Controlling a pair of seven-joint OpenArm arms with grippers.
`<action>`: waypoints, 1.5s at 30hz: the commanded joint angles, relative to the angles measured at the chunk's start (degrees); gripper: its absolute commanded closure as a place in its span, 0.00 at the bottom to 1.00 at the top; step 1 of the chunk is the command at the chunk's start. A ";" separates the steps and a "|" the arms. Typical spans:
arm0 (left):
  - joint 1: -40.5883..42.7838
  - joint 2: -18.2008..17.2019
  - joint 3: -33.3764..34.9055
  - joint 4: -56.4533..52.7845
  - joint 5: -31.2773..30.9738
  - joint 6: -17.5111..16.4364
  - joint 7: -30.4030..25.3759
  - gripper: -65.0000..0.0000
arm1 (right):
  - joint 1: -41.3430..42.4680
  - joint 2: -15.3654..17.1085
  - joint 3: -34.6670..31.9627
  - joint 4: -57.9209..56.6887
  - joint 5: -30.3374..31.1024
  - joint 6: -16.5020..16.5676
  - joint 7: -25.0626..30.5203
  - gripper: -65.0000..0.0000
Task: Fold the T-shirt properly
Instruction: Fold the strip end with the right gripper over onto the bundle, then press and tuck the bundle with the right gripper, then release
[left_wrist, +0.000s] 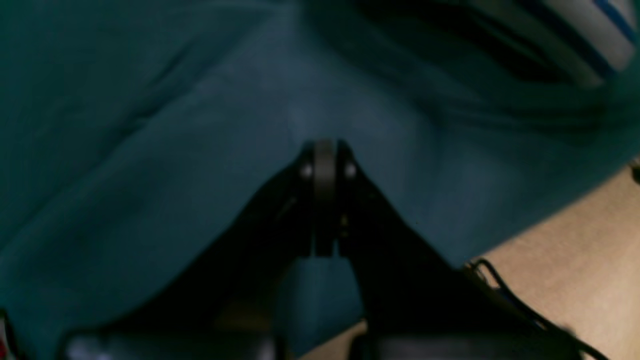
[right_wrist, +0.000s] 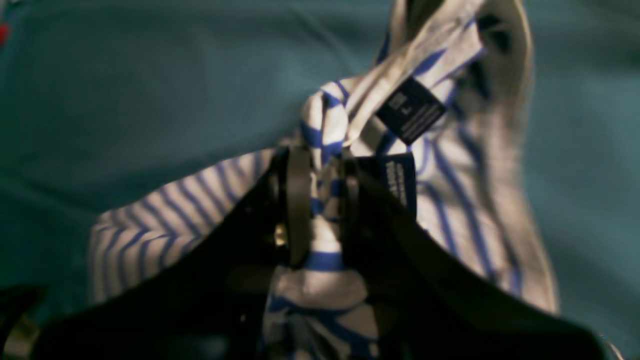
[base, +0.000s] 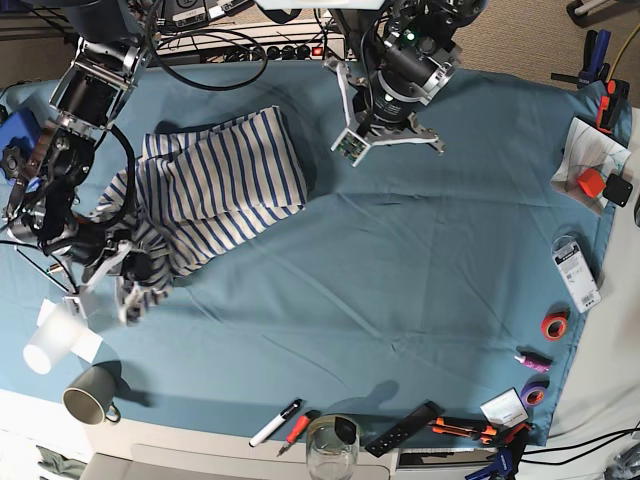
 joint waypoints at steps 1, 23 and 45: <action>0.02 0.17 0.15 0.87 1.20 0.72 -0.76 1.00 | 0.85 0.96 0.11 0.96 3.74 0.70 1.21 1.00; 0.02 0.20 0.15 0.87 2.99 1.49 -0.42 1.00 | -11.19 10.49 0.15 12.98 36.68 8.71 1.21 1.00; 2.05 0.17 -13.94 0.90 11.74 11.93 5.55 1.00 | -15.23 10.51 -20.70 13.00 37.78 8.71 1.21 1.00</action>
